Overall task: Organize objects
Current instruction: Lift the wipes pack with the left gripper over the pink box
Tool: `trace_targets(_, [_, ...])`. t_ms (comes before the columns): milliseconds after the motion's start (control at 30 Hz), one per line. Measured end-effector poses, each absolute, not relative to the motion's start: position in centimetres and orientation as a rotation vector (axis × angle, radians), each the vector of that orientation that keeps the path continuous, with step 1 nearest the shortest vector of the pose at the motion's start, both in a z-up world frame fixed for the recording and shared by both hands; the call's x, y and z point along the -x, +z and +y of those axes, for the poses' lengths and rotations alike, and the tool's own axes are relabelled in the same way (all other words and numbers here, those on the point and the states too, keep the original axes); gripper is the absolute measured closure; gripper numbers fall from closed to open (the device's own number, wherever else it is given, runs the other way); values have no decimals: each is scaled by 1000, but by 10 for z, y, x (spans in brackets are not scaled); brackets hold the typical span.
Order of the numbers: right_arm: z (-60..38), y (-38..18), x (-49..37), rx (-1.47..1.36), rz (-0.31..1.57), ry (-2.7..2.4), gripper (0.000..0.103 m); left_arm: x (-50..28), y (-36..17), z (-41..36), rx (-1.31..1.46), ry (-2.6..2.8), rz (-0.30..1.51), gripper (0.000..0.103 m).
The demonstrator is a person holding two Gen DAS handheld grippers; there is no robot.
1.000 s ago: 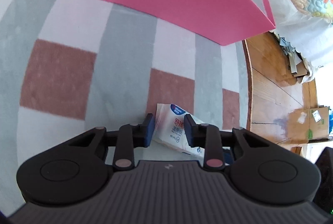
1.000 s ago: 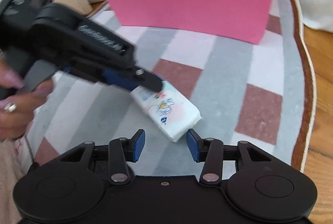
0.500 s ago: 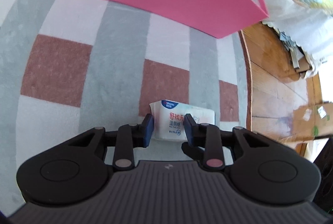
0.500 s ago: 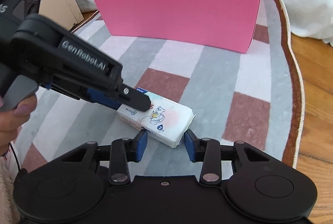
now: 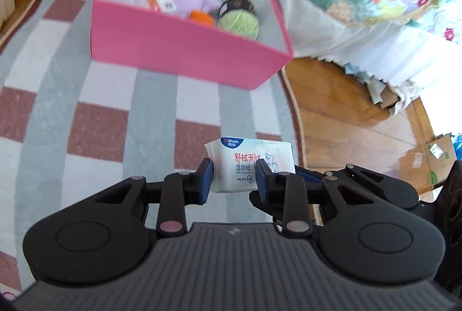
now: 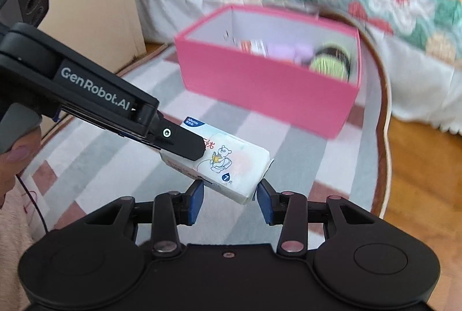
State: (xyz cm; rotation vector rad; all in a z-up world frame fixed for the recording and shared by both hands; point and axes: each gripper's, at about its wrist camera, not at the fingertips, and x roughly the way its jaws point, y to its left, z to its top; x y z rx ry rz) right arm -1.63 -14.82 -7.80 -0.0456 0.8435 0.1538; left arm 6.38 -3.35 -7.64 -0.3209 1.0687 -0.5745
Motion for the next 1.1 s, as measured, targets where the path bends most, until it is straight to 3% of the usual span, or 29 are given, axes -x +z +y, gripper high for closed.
trace_targets(400, [-143,-16,-2,142,722,197,55,-72,-2,-29,216,-575,945,72])
trace_targets(767, [-153,7,-91,194,643,233,54,-147,34,-24,184,-495,871,72])
trace_targets(1100, [-195,-44,-195,14,795,260,56,-254,-22,-32,250,-412,1005,72])
